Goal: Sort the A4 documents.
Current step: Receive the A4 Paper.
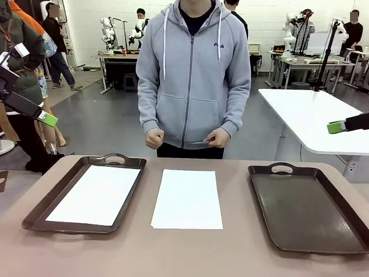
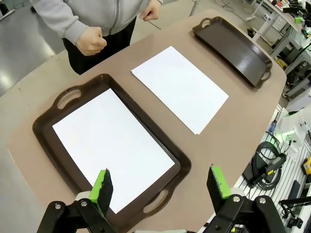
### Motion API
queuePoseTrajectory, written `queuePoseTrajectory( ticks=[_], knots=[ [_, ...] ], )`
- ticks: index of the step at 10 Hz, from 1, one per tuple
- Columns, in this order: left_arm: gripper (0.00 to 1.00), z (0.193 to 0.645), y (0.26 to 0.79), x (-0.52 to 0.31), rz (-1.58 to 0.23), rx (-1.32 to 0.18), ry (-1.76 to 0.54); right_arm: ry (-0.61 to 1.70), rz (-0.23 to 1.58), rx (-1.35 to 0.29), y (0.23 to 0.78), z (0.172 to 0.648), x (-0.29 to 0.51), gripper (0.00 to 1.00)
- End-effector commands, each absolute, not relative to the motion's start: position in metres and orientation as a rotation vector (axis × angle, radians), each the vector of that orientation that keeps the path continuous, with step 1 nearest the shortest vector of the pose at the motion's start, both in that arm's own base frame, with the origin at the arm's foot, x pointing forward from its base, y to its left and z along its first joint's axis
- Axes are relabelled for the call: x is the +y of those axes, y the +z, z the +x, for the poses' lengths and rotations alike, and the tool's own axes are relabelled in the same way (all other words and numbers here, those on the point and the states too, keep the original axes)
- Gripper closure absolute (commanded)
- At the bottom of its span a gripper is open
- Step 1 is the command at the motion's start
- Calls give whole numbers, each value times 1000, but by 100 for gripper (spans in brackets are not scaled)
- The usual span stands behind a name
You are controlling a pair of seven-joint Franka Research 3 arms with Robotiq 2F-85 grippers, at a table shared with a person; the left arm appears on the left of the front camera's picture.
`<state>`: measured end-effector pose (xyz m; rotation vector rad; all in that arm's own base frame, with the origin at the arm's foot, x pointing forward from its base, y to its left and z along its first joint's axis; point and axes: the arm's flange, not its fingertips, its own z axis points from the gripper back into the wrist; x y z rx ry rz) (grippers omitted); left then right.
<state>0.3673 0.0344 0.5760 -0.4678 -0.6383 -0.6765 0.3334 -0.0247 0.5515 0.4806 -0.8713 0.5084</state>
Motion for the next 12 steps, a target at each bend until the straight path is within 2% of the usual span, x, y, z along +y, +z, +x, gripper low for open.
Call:
queuePoseTrajectory(
  ticks=[1, 12],
  knots=[
    [0, 365, 573, 35, -486, -657, -687, 513, 497, -869, 549, 335, -24, 0],
    [0, 367, 576, 34, -468, -638, -676, 513, 497, -869, 549, 335, -24, 0]
  ],
)
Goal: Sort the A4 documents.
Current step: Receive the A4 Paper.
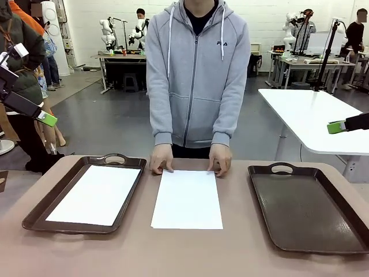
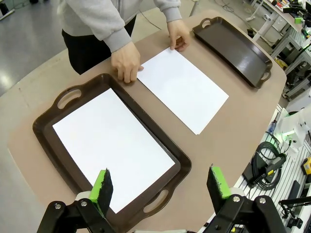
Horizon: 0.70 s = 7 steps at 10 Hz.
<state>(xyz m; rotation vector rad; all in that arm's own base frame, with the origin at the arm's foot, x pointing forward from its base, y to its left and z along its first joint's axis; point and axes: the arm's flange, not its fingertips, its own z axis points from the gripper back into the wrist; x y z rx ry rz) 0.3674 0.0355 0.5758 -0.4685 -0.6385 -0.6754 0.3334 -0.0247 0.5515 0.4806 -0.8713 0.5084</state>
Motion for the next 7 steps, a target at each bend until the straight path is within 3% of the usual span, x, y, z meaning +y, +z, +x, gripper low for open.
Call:
queuePoseTrajectory(
  ticks=[1, 7],
  knots=[
    [0, 367, 576, 34, -468, -638, -676, 513, 497, -869, 549, 335, -24, 0],
    [0, 367, 576, 34, -468, -638, -676, 513, 497, -869, 549, 335, -24, 0]
  ],
)
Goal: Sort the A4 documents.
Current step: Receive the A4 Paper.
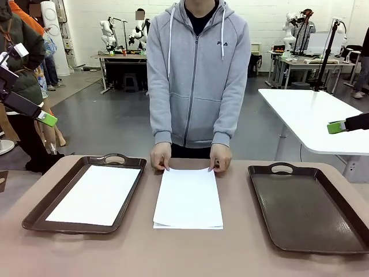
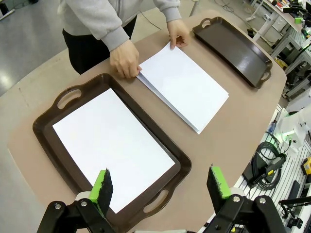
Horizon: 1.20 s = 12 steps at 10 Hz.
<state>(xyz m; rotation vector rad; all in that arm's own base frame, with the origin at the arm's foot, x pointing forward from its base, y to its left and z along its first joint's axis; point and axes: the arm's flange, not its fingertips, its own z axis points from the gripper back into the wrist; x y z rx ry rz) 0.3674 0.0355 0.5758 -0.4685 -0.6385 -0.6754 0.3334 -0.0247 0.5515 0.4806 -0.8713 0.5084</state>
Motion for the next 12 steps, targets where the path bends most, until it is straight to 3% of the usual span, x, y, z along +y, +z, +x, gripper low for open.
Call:
queuePoseTrajectory(
  ticks=[1, 12],
  knots=[
    [0, 367, 576, 34, -468, -638, -676, 513, 497, -869, 549, 335, -24, 0],
    [0, 367, 576, 34, -468, -638, -676, 513, 497, -869, 549, 335, -24, 0]
  ],
)
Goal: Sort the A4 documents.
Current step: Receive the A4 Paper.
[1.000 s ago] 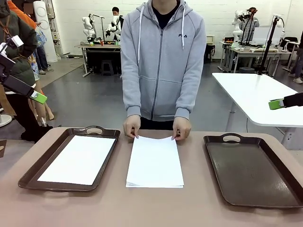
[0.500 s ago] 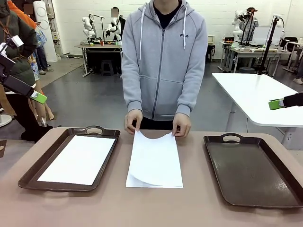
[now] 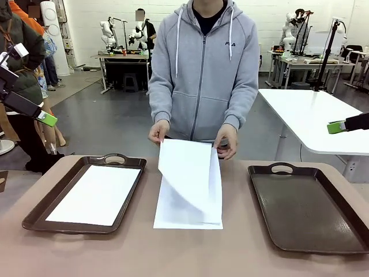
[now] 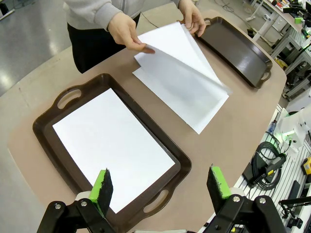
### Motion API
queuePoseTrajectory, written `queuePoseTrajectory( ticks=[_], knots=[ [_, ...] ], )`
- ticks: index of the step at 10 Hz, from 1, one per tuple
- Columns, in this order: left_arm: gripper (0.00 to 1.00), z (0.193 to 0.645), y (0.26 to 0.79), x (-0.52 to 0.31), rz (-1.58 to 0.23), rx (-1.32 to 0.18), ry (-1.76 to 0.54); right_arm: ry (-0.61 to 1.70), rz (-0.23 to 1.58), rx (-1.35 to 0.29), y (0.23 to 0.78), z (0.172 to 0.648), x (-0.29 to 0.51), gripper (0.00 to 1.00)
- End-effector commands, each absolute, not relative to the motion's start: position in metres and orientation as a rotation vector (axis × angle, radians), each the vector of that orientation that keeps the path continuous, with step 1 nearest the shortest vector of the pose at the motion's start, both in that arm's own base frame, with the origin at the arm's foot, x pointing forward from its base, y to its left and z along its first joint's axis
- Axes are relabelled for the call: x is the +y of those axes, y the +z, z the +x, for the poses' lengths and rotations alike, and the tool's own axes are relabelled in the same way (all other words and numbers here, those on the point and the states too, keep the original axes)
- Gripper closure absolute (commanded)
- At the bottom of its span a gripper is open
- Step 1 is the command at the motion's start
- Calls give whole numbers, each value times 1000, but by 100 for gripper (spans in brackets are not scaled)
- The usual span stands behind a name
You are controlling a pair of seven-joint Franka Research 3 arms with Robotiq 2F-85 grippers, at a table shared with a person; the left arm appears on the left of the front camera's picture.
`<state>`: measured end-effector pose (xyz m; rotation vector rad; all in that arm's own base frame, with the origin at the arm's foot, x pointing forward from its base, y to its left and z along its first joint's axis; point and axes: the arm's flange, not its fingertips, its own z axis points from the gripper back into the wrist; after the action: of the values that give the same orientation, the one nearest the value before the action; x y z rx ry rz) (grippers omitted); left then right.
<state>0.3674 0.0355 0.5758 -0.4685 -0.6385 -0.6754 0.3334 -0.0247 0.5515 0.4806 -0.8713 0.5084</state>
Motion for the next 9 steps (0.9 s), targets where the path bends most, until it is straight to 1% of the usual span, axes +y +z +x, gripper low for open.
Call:
queuePoseTrajectory(
  ticks=[1, 9],
  knots=[
    [0, 367, 576, 34, -468, -638, -676, 513, 497, -869, 549, 335, -24, 0],
    [0, 367, 576, 34, -468, -638, -676, 513, 497, -869, 549, 335, -24, 0]
  ],
)
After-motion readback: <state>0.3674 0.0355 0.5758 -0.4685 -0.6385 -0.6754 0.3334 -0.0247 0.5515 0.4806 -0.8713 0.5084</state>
